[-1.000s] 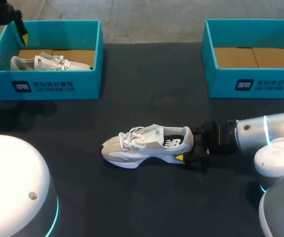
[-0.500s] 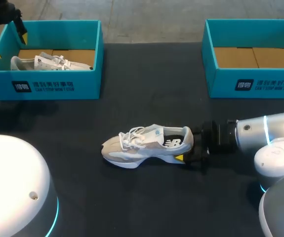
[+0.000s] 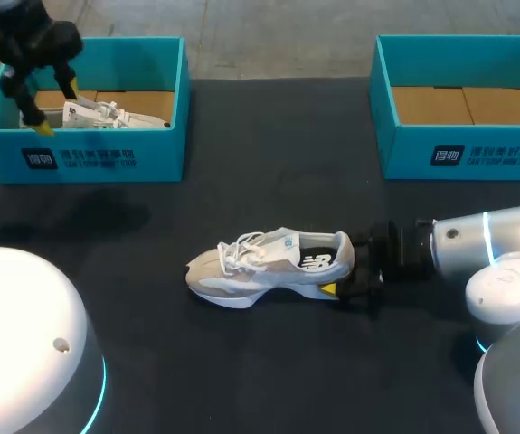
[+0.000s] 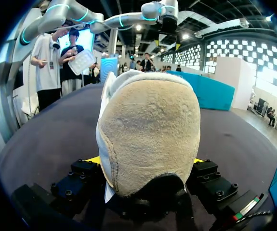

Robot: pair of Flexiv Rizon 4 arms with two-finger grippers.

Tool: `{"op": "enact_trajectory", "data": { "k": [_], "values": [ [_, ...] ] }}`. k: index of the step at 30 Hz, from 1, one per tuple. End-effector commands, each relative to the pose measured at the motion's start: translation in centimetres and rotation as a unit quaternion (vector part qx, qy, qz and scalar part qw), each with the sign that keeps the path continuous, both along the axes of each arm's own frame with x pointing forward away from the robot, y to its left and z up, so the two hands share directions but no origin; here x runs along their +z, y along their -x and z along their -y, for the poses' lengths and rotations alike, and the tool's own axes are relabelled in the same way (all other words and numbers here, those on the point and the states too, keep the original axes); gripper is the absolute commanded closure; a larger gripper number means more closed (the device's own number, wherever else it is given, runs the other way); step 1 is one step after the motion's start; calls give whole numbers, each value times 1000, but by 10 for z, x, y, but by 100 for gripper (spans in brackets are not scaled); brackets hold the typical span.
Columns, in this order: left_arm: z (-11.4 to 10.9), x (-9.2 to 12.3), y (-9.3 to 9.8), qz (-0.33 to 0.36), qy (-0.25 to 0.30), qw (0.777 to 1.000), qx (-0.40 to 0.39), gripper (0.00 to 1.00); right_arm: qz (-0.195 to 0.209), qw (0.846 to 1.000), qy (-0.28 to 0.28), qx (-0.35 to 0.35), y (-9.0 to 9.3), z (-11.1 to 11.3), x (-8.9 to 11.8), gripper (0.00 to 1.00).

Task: Take the shoe out of the shoebox, open the shoe tongue, remove and reinsert the insole, then place the shoe into the shoebox

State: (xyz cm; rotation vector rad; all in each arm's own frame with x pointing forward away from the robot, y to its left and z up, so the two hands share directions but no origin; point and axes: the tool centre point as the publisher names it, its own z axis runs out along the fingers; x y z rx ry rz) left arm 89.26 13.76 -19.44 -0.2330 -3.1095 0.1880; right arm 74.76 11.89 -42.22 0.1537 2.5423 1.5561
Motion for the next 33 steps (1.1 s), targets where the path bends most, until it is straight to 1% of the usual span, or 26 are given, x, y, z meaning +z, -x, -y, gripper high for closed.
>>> {"op": "enact_trajectory", "data": {
  "k": [1, 4, 23, 25, 27, 28, 29, 30, 32, 33],
  "values": [
    [31, 1, 17, 35, 7, 981, 193, 0, 0, 1000, 3, -1, 1, -2, 0, 100],
    [45, 5, 21, 23, 17, 978, 208, 0, 0, 1000, 3, -1, 1, -2, 0, 100],
    [45, 5, 21, 23, 17, 978, 208, 0, 0, 1000, 3, -1, 1, -2, 0, 100],
    [55, 2, 29, 17, -12, 961, 274, 0, 0, 1000, 3, -1, 1, -2, 0, 100],
    [64, 0, 39, 11, -37, 939, 341, 0, 0, 1000, 3, -1, 1, -2, 0, 100],
    [68, 0, 44, 3, -46, 923, 382, 0, 0, 1000, 3, -1, 1, -2, 0, 100],
    [68, 0, 44, 3, -46, 923, 382, 0, 0, 1000, 3, -1, 1, -2, 0, 100],
    [73, 0, 56, -1, -50, 893, 448, 0, 0, 1000, 3, -1, 1, -2, 0, 100],
    [77, -1, 70, -5, -33, 868, 496, 0, 0, 1000, 3, -1, 1, -2, 0, 100],
    [79, -3, 75, -19, -32, 851, 524, 0, 0, 1000, 3, -1, 1, -2, 0, 100]
  ]
}}
